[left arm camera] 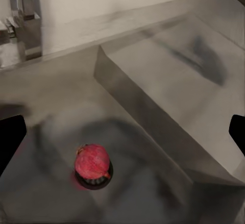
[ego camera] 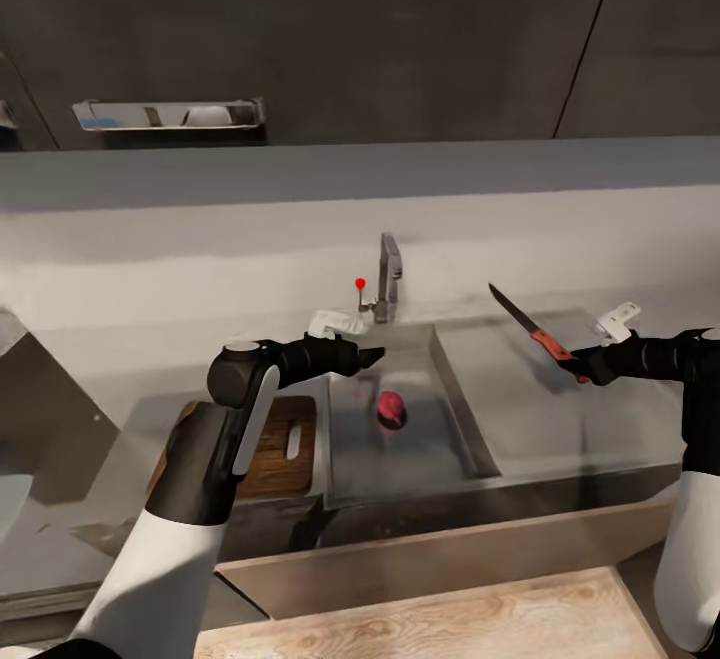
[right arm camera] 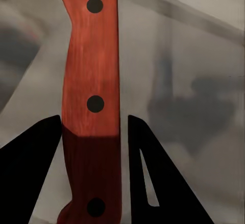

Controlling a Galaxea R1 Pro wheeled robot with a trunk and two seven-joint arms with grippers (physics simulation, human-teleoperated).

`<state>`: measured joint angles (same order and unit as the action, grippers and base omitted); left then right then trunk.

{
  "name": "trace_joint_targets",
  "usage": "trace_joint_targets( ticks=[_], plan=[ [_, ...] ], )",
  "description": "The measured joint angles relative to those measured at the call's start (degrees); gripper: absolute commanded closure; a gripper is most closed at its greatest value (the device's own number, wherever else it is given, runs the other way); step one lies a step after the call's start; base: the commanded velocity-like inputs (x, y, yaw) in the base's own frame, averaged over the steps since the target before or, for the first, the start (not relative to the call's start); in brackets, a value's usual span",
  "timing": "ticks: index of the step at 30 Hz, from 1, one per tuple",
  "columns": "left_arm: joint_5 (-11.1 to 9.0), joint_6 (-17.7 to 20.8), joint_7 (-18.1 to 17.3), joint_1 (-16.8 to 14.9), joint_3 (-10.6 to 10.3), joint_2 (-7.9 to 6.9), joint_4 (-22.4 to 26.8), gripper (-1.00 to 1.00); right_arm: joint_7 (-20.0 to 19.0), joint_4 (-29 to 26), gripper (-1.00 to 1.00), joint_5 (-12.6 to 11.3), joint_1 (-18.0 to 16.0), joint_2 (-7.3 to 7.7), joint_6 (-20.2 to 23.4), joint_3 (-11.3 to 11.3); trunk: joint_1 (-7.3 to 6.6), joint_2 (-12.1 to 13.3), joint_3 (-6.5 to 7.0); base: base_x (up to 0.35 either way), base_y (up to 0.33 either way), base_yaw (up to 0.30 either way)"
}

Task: In the kitchen, take the Vidalia onion out of the sink, dice it on the chopping board with the paring knife, put the diced onion into the bowl on the countertop, then place both the paring knife and the chopping board into the sink.

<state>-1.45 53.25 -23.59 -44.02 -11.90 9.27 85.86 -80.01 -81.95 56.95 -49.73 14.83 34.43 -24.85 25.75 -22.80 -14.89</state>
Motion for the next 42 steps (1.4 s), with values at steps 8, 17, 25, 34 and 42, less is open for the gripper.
trace_joint_targets(
  ticks=[8,17,25,34,42],
  plan=[
    [0.0,0.0,0.0,0.0,0.0,0.01,-0.1,-1.0,0.0,-0.1,1.0,0.0,0.0,0.01,0.0,0.0,0.0,0.0,0.0,0.0,-0.298,0.145],
    [0.0,0.0,0.0,0.0,0.0,0.01,-0.1,-1.0,0.0,-0.1,1.0,0.0,0.0,0.01,0.1,0.0,0.0,0.0,0.0,0.0,-0.306,0.004],
    [0.0,-0.1,0.1,0.0,0.0,0.03,-1.2,-1.0,0.0,-0.1,1.0,0.0,0.0,0.02,0.1,0.0,0.0,0.0,0.0,0.0,-0.104,0.0],
    [0.0,-3.1,6.7,-0.1,0.4,0.71,-13.1,-1.0,0.0,-0.4,1.0,0.0,0.0,0.02,0.1,0.0,0.0,0.0,0.0,0.0,-0.003,0.0],
    [-0.1,-0.3,14.0,-1.9,3.1,0.71,-13.5,-1.0,0.0,-0.5,1.0,-0.1,0.1,-0.05,0.2,0.1,0.0,0.0,0.0,0.0,0.0,0.0]
  ],
)
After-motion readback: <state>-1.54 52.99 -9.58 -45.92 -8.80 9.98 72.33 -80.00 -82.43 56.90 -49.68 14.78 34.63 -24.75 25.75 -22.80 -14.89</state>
